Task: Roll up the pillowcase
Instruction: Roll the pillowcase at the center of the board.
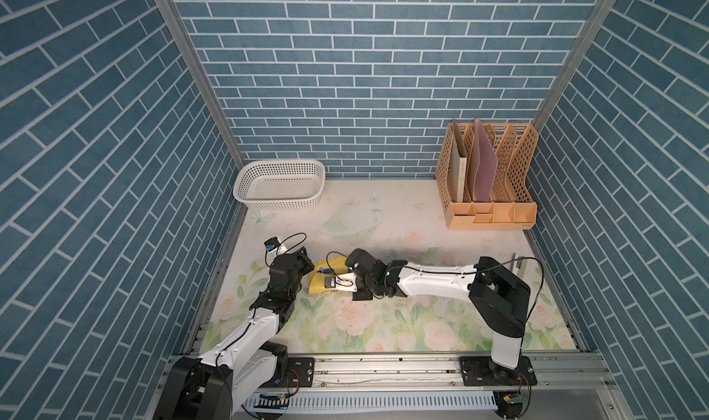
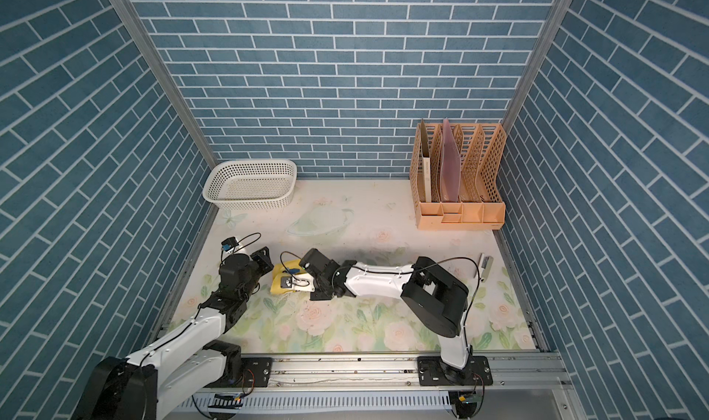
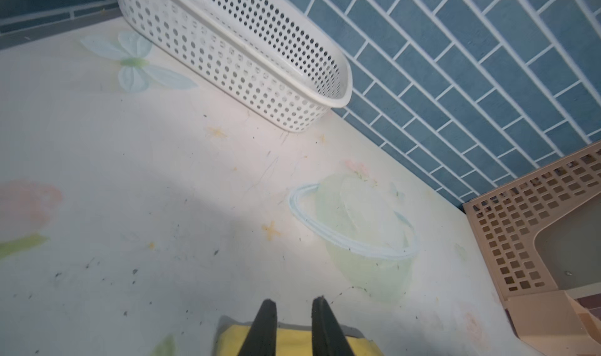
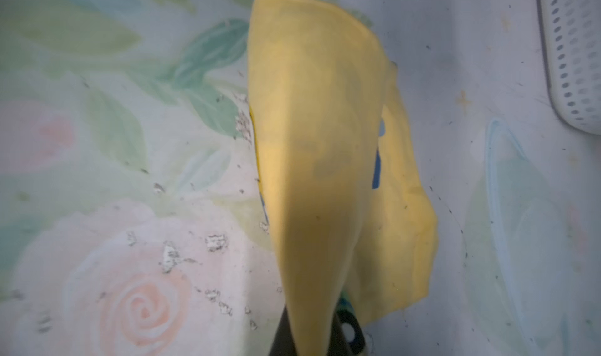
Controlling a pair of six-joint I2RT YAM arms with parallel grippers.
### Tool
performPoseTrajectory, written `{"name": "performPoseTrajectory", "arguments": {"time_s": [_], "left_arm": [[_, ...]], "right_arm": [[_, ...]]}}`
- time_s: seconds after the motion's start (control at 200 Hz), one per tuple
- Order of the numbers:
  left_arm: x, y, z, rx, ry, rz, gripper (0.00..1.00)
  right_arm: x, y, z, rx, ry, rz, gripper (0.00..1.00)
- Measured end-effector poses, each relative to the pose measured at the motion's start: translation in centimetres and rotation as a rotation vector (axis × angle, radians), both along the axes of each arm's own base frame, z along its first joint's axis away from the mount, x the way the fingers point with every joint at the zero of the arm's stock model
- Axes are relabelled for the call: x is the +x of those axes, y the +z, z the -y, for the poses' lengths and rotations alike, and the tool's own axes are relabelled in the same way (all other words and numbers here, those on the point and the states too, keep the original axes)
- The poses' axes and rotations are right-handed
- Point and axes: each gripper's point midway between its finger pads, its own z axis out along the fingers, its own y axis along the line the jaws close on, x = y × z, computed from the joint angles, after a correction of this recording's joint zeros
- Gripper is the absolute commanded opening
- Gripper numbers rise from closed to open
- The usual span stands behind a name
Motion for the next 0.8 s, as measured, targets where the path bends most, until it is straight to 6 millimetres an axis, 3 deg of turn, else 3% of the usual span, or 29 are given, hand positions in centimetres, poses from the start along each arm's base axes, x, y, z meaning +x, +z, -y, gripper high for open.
{"name": "performPoseTrajectory", "arguments": {"time_s": [0.105,0.2,0.29,0.37,0.445,0.515,0.66,0.795], "left_arm": [[-0.1,-0.4,0.0,0.004,-0.004,-0.015,0.24],[0.0,-0.3,0.0,0.007,-0.005,-0.020,0.24],[-0.3,-0.2,-0.2,0.011,0.002,-0.022,0.24],[-0.6,0.6,-0.8,0.019,0.031,-0.003,0.26],[-1.1,1.5,-1.6,0.028,0.067,0.020,0.27],[-1.6,2.5,-2.2,0.033,0.093,0.048,0.28],[-1.8,3.1,-2.2,0.031,0.086,0.064,0.24],[-1.9,2.3,0.4,0.034,-0.043,0.034,0.20]], "right_arm": [[0.8,3.0,-1.0,0.033,0.002,-0.178,0.00],[1.4,4.1,-1.3,0.032,-0.007,-0.333,0.00],[2.0,2.9,-1.2,-0.009,-0.029,-0.461,0.00],[2.1,0.4,-0.6,-0.073,-0.062,-0.549,0.00],[1.3,-2.4,0.6,-0.153,-0.095,-0.630,0.00],[0.1,-3.8,1.3,-0.194,-0.100,-0.685,0.00],[-0.9,-3.4,1.4,-0.203,-0.106,-0.747,0.00],[-1.0,-2.7,1.0,-0.206,-0.117,-0.793,0.00]]}}
